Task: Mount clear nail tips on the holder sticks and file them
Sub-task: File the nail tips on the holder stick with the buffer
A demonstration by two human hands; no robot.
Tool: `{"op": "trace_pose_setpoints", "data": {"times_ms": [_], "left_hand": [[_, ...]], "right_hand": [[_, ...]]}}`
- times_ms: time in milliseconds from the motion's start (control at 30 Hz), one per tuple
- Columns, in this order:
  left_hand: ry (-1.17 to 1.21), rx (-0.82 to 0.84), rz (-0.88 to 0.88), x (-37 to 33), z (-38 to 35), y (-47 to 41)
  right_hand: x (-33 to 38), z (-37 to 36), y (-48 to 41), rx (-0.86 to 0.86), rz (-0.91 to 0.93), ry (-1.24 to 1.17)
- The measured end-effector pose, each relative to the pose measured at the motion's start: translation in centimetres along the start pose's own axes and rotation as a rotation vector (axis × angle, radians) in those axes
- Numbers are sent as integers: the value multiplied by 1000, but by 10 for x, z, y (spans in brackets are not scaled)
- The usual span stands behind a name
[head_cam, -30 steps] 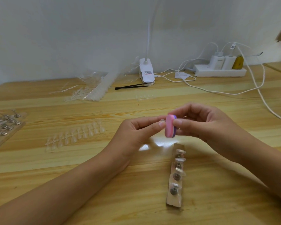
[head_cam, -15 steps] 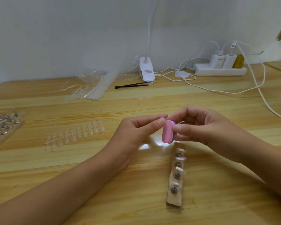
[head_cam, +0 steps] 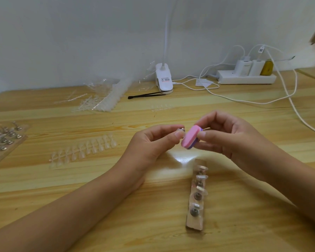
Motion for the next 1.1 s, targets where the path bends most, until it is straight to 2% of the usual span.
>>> {"op": "trace_pose_setpoints", "data": {"times_ms": [67,200,367,467,700,1100], "left_hand": [[30,-17,3,0,1,-1],[60,-18,11,1,1,-2],[33,3,18,-2,1,0],[-3,36,-16,-5,-3,3],[-255,120,-74,-6,-18,10],[-493,102,-54,-4,-31,6]], "right_hand": [[-1,0,0,-32,2,-24],[-8,-10,2,22,-20,-52],[3,16,-5,-266,93,-223],[5,28,-7,-327,96,-298],[5,33,-9,-325,55,-331],[-1,25,-8,-253,-40,-280]]}}
Point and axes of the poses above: each hand's wrist, its own y-axis away from the middle knuckle, its own z-axis out of the back of the hand, x = y × z, the point moved 5 cm from there along -y, towards the middle knuckle, and after that the axes turned 3 degrees about -x, right-handed, at the moved point
